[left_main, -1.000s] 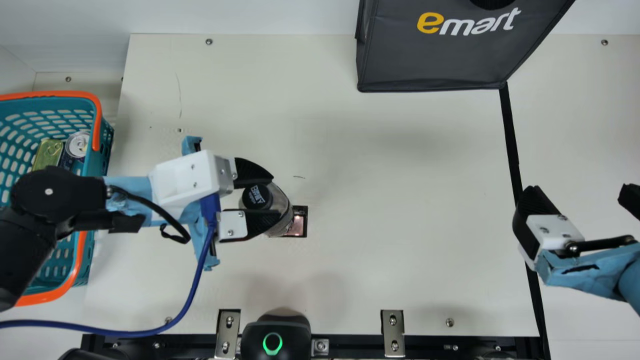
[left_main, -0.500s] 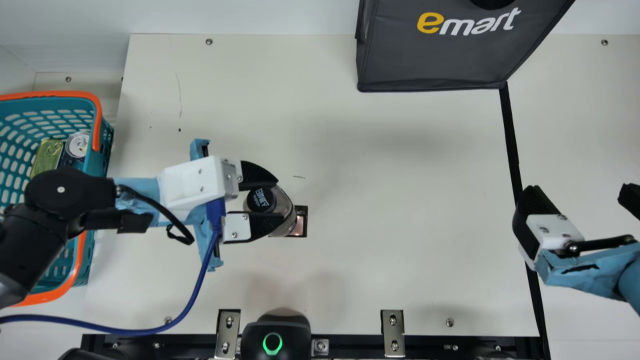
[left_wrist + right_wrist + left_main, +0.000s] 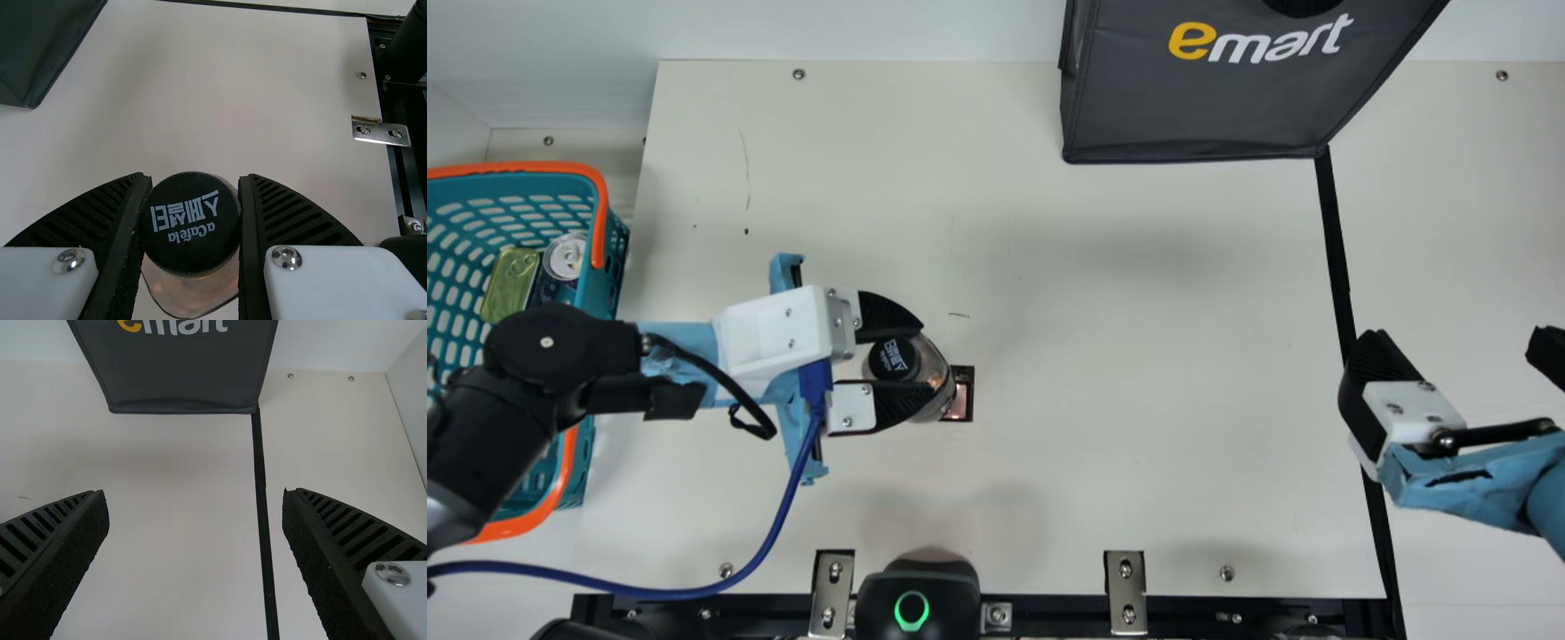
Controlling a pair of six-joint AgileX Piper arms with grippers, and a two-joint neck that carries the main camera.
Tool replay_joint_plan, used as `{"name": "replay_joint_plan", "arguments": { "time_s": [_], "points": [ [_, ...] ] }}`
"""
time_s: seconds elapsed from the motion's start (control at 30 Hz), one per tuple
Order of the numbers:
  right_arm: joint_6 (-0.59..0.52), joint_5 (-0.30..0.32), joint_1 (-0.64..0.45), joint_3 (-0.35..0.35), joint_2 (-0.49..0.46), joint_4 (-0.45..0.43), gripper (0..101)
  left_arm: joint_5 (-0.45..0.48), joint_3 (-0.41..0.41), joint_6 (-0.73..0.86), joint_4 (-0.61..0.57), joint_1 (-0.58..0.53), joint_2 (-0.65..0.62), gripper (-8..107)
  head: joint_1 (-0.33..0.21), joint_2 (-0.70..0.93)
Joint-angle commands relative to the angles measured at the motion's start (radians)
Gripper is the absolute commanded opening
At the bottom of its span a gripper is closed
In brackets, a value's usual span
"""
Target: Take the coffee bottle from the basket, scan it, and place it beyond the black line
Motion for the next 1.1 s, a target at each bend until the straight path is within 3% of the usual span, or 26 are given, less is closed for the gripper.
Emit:
{"name": "replay_joint_plan", "arguments": {
  "time_s": [0.0, 0.7, 1.07],
  "points": [
    [0.000, 0.000, 0.000, 0.000, 0.000, 0.000, 91, -0.004, 0.002, -0.002, -0.003, -0.003, -0.002, 20, -0.027, 0.002],
    [0.000, 0.000, 0.000, 0.000, 0.000, 0.000, 91, -0.057, 0.015, 0.001, -0.011, -0.041, 0.005, 90, -0.027, 0.002],
    [0.000, 0.000, 0.000, 0.000, 0.000, 0.000, 91, -0.076, 0.008, -0.050, 0.014, -0.043, -0.019, 90, -0.027, 0.002]
  ]
}}
